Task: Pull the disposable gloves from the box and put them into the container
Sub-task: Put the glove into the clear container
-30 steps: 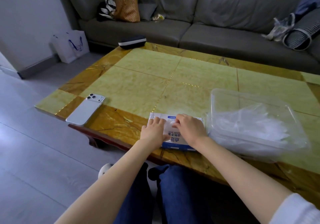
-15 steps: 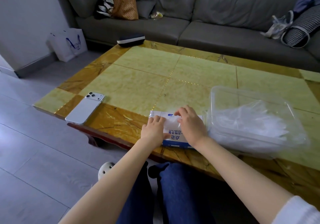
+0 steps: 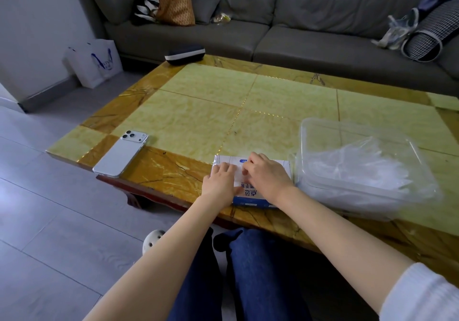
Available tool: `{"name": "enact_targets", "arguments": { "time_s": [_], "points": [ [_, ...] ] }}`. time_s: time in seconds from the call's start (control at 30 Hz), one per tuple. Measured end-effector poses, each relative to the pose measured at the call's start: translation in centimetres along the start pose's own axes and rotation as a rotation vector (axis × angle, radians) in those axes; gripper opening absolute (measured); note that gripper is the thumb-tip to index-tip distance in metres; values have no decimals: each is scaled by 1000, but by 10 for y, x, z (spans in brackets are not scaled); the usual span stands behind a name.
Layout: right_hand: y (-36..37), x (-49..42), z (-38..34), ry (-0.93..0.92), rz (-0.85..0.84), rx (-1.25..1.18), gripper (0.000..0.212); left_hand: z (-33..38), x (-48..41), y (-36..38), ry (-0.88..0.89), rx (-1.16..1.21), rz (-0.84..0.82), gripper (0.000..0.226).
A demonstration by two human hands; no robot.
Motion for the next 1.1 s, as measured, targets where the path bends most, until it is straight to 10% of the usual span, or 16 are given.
{"name": "enact_targets", "arguments": {
  "time_s": [0.27,0.43,0.53,0.8,1.1],
  "points": [
    [-7,1,-1,-69,-10,19,11,-2,1,0,18,0,9,58],
    [-18,-6,26,339,154,-472,15,-4,1,0,29,21,9,59],
    [-29,-8,30,360,248,-370,12,-4,1,0,29,17,12,59],
    [-47,-2,18,225,-139,-110,29,-3,1,1,19,23,-3,61],
    [-107,4,49,258,400,-329,33,-1,0,-4,10,7,-65,65]
  ]
}}
Point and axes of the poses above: each hand's wrist, its own x-axis away from the middle knuckle, its own y-axis out of the palm, z = x × y, the point moved 1 cm from there along -x, towards the middle knuckle, and after that the axes turned 6 degrees about -z, right-handed, at the moved point
